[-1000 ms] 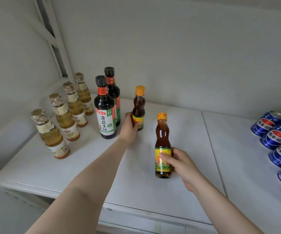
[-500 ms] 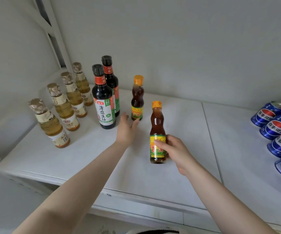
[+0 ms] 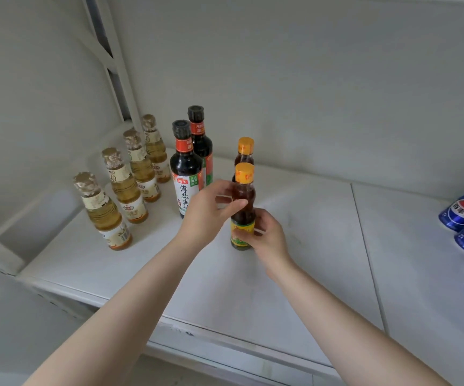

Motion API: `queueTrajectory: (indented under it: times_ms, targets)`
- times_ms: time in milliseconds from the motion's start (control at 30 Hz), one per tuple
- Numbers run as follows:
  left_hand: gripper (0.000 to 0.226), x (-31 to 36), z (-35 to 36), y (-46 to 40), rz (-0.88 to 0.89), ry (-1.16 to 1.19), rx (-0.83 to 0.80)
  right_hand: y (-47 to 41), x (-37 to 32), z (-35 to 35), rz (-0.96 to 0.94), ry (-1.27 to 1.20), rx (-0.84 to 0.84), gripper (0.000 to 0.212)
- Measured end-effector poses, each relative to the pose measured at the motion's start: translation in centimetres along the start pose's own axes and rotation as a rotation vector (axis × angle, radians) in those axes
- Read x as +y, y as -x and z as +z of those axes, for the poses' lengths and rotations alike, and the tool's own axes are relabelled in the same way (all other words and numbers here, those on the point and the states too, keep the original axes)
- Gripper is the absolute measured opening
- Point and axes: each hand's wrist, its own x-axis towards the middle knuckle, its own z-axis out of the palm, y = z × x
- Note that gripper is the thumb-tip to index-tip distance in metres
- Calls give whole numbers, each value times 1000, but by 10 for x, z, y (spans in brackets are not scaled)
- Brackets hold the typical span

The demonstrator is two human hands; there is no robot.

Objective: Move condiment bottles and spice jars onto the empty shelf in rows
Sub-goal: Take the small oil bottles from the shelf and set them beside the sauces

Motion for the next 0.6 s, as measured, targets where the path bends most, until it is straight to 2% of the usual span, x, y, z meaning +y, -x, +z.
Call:
queueTrajectory:
  times_ms: [167,600]
  targets:
    - [16,-1,0,-5,-11,-18,75,-16,7,13,-42,38,51,43]
    - [26,-3,-10,-14,-19,-120,84,-28,13,30,-73,113,88,41]
